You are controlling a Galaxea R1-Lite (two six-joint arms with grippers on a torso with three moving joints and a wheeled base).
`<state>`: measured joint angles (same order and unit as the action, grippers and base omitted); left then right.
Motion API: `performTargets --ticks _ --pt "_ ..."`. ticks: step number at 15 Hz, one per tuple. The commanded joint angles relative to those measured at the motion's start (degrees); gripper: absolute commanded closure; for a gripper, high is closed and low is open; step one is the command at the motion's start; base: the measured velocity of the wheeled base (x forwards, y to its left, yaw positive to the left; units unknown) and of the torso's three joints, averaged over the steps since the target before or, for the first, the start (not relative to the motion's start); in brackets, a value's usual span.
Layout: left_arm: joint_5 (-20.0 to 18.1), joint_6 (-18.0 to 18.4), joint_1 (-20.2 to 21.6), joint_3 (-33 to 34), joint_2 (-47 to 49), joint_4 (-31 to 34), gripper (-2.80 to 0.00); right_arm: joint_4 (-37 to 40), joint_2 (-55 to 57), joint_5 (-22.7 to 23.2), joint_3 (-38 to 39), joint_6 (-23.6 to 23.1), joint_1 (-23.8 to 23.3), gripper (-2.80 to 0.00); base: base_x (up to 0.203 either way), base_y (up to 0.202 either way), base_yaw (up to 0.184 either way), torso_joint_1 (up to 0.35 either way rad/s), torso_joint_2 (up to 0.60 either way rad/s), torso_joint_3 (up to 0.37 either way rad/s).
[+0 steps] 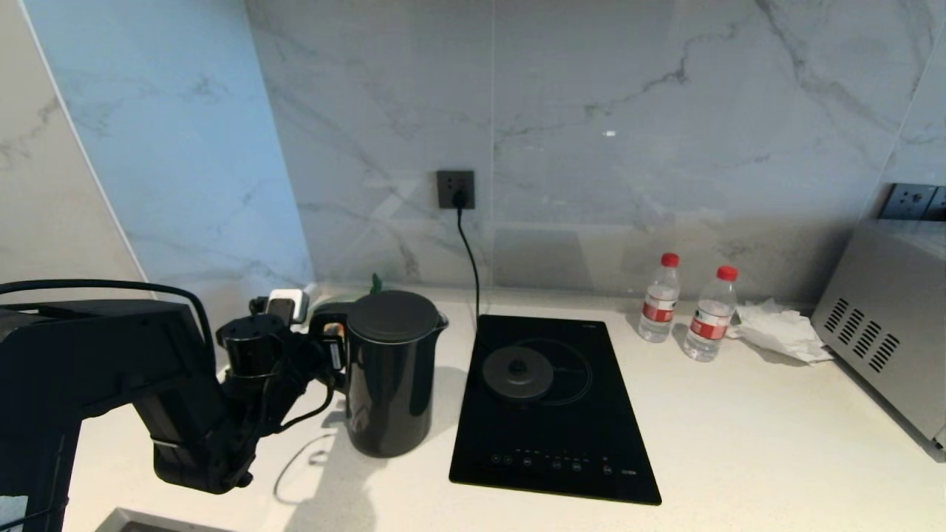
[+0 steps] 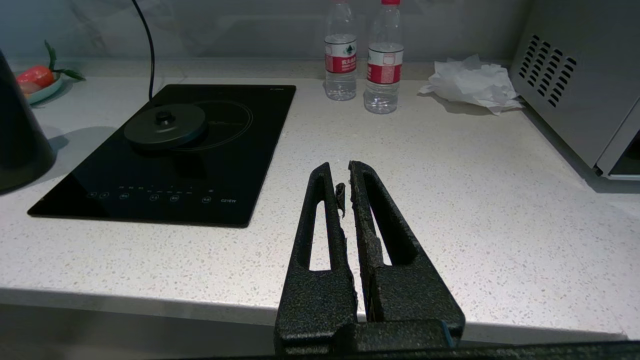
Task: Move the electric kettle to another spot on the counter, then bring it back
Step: Grab the kettle, then place it on the power base
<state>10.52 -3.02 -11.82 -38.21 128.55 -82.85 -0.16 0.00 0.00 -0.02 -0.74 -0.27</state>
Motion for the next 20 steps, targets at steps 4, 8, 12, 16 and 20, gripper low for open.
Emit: performTargets --ticks 4,8,12,16,20 --pt "2.7 -1.7 -3.3 -3.5 -2.1 5.4 0.0 0.0 0.0 0.0 0.0 0.0 0.0 0.0 0.0 0.0 0.0 0.0 0.0 0.0" --pt "2.7 -2.5 -3.5 -6.0 -3.4 9.5 0.0 0.0 0.0 0.0 0.0 0.0 0.0 0.0 0.0 0.0 0.0 0.0 0.0 0.0" --pt "4.1 -4.0 -4.5 -7.5 -3.6 13.5 0.0 0.0 0.0 0.0 0.0 0.0 0.0 0.0 0.0 0.0 0.0 0.0 0.0 0.0" --pt "4.7 -6.7 -6.9 -10.2 -5.7 19.8 0.0 0.0 0.0 0.0 0.0 0.0 0.0 0.0 0.0 0.0 0.0 0.0 0.0 0.0" --pt "4.7 -8.7 -8.6 -12.4 -7.1 24.1 0.0 0.0 0.0 0.0 0.0 0.0 0.0 0.0 0.0 0.0 0.0 0.0 0.0 0.0"
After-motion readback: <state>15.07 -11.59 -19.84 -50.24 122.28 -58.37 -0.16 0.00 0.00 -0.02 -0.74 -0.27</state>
